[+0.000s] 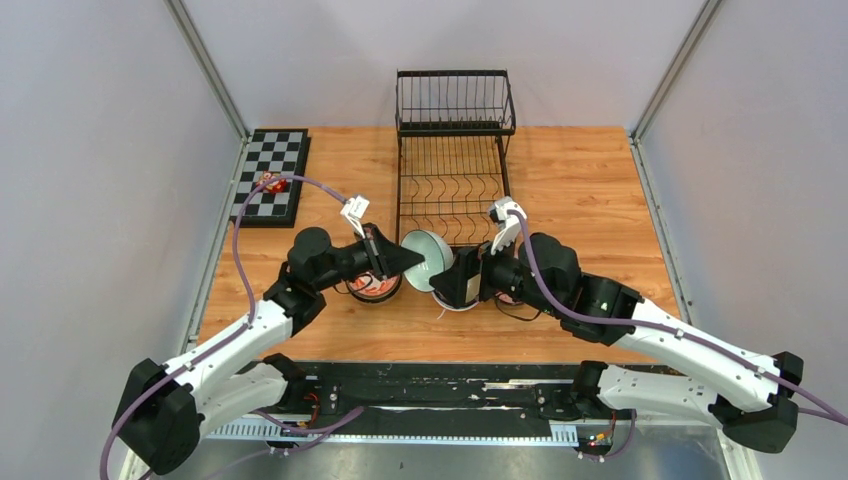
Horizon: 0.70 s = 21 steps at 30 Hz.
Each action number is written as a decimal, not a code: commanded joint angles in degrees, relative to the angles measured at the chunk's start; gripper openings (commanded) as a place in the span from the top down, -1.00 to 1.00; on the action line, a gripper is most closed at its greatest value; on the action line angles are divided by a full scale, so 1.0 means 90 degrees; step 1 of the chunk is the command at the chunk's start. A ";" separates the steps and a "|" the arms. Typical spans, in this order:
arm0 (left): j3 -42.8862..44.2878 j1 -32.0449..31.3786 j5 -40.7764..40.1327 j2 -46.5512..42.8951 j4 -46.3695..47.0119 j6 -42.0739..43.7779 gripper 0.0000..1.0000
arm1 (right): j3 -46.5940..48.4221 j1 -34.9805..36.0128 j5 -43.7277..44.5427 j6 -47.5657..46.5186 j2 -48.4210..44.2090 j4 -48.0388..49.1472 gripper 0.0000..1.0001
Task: Load the bowls into the dish rack
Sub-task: Place the bowl in the dish rack.
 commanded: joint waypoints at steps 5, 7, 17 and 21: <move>-0.0393 0.0233 0.0621 -0.0219 0.2453 -0.1034 1.00 | -0.0142 -0.0040 -0.0420 0.0418 -0.0133 0.0901 -1.00; -0.0456 0.0245 0.0643 -0.0197 0.2727 -0.1156 1.00 | -0.0156 -0.0041 -0.0465 0.0426 -0.0137 0.1086 -1.00; -0.0533 0.0243 0.0760 -0.0070 0.3312 -0.1494 1.00 | -0.0111 -0.0041 -0.0629 0.0396 -0.0059 0.1563 -1.00; -0.0523 0.0243 0.0739 -0.0057 0.3229 -0.1461 1.00 | -0.0050 -0.0040 -0.0707 0.0307 -0.0071 0.1698 -1.00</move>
